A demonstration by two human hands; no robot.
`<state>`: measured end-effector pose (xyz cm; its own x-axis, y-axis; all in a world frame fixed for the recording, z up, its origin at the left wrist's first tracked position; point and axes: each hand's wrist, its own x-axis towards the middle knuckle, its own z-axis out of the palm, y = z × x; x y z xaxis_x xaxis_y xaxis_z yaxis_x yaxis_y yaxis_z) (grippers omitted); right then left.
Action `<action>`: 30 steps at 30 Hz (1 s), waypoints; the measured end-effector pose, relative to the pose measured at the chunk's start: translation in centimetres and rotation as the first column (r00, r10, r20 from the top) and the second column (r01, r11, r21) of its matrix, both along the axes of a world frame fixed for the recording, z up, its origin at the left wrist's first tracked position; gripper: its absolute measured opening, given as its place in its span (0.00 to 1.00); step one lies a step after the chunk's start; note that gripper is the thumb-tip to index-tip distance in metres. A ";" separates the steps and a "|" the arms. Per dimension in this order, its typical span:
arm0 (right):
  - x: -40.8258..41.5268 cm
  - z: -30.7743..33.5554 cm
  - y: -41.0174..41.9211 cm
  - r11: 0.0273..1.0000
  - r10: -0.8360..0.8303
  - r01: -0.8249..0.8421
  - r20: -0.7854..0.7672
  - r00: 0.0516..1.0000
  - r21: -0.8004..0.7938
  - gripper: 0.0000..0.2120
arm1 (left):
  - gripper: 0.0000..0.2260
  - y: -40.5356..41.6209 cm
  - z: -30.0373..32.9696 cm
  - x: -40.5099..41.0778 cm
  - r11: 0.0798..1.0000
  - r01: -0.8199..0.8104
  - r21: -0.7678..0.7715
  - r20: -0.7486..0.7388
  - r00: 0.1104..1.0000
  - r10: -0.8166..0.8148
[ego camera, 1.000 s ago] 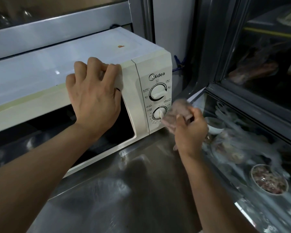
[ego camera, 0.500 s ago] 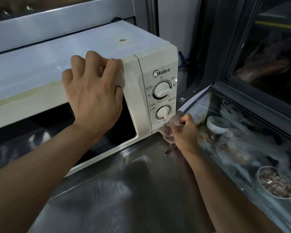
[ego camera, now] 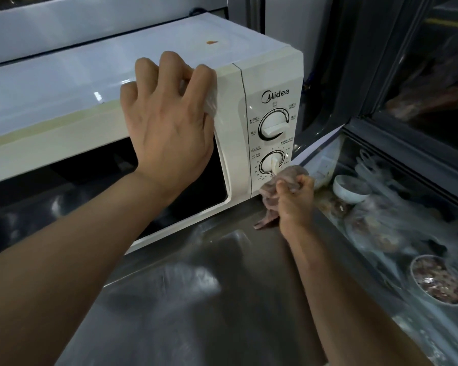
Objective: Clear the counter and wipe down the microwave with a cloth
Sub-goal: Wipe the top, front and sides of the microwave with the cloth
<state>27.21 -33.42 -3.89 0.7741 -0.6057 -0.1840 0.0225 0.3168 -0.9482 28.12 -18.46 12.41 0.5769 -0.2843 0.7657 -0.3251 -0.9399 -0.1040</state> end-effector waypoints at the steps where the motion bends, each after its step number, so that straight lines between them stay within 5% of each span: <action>1: -0.2 0.1 1.0 0.998 0.014 -0.013 -0.007 1.000 0.066 0.10 | 0.14 0.1 0.1 -0.1 1.000 0.005 0.003 -0.009 1.000 -0.005; 8: -1.4 -0.4 6.5 0.994 0.104 -0.101 -0.107 0.989 0.034 0.12 | 0.24 1.3 1.0 -0.8 0.982 0.188 -0.026 -0.093 0.978 -0.189; 12: -0.9 1.1 3.7 0.997 0.073 -0.070 -0.080 0.994 0.043 0.13 | 0.20 2.4 1.7 -0.8 0.957 0.276 -0.088 -0.141 0.948 -0.286; 14: -0.2 1.6 2.1 1.000 -0.016 0.016 -0.070 0.997 0.001 0.15 | 0.19 2.6 1.6 -0.8 0.965 0.255 -0.054 -0.120 0.958 -0.260; 18: -0.2 1.2 1.7 0.998 0.011 -0.018 -0.108 0.994 -0.062 0.03 | 0.16 2.5 1.4 -0.7 0.973 0.209 -0.093 -0.089 0.972 -0.217; 22: -0.5 0.2 0.8 0.986 0.134 -0.149 -0.195 0.972 -0.067 0.07 | 0.10 1.8 1.8 -0.3 0.979 0.135 -0.154 -0.104 0.983 -0.152; 26: -0.4 1.2 -1.2 0.992 0.024 -0.042 -0.158 0.987 -0.115 0.03 | 0.08 1.3 2.4 -0.3 0.981 0.111 -0.159 -0.135 0.982 -0.133; 30: 0.4 4.8 -3.7 0.986 0.104 -0.116 -0.097 0.990 -0.122 0.09 | 0.08 1.0 2.3 -0.4 0.976 0.119 -0.181 -0.140 0.979 -0.145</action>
